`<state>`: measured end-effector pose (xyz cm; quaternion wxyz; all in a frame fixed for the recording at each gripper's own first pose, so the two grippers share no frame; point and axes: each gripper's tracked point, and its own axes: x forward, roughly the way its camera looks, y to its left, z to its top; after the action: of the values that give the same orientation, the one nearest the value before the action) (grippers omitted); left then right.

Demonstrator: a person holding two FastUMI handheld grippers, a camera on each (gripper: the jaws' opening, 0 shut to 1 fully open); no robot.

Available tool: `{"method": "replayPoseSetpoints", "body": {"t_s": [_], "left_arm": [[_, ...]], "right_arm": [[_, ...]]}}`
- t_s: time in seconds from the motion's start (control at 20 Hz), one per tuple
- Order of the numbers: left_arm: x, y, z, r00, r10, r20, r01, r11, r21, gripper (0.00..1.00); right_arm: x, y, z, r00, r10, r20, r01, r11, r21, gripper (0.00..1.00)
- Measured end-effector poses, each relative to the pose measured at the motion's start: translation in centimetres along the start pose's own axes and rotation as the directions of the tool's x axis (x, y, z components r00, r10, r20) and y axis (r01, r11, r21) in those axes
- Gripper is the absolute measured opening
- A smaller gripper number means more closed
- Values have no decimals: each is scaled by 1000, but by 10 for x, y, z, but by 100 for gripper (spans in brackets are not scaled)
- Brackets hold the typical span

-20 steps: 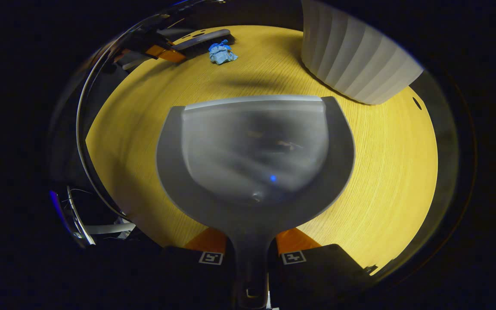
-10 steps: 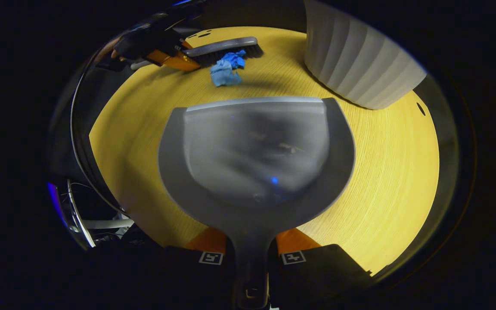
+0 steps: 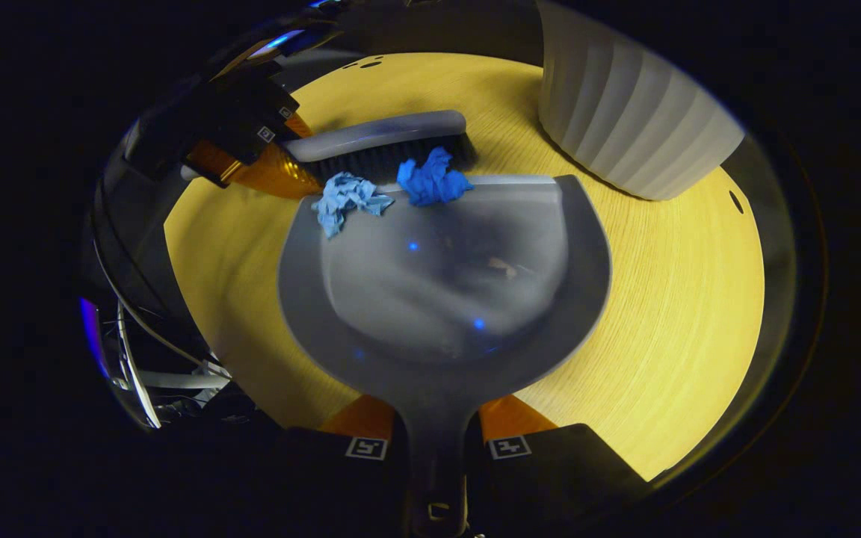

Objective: Pick up the small broom and dustpan from the desktop, sweep the trash into the dustpan with the broom, and then empty the trash into the garbage bin.

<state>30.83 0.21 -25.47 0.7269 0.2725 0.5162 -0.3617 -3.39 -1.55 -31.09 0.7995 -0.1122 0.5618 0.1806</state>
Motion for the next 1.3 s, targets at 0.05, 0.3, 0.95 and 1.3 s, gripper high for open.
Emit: {"method": "replayPoseSetpoints", "body": {"t_s": [0.05, 0.3, 0.95, 1.3], "left_arm": [[-3, -4, -5, 1000, 4, -13, -4, 1000, -14, 26], [-17, -28, -13, 997, -69, -17, 68, 995, -71, 26], [-62, -2, -106, 969, 141, 202, -47, 912, -408, 26], [-8, 12, -183, 958, 140, 250, 3, 867, -498, 26]], "right_arm": [[-3, -1, -1, 1000, 2, 6, -2, 1000, -6, 34], [1, -4, 3, 999, -13, 51, 14, 1000, -12, 34], [-14, 9, 19, 994, -86, 73, 78, 991, 104, 34], [-18, 9, 20, 989, -124, 78, 115, 987, 114, 34]]}}
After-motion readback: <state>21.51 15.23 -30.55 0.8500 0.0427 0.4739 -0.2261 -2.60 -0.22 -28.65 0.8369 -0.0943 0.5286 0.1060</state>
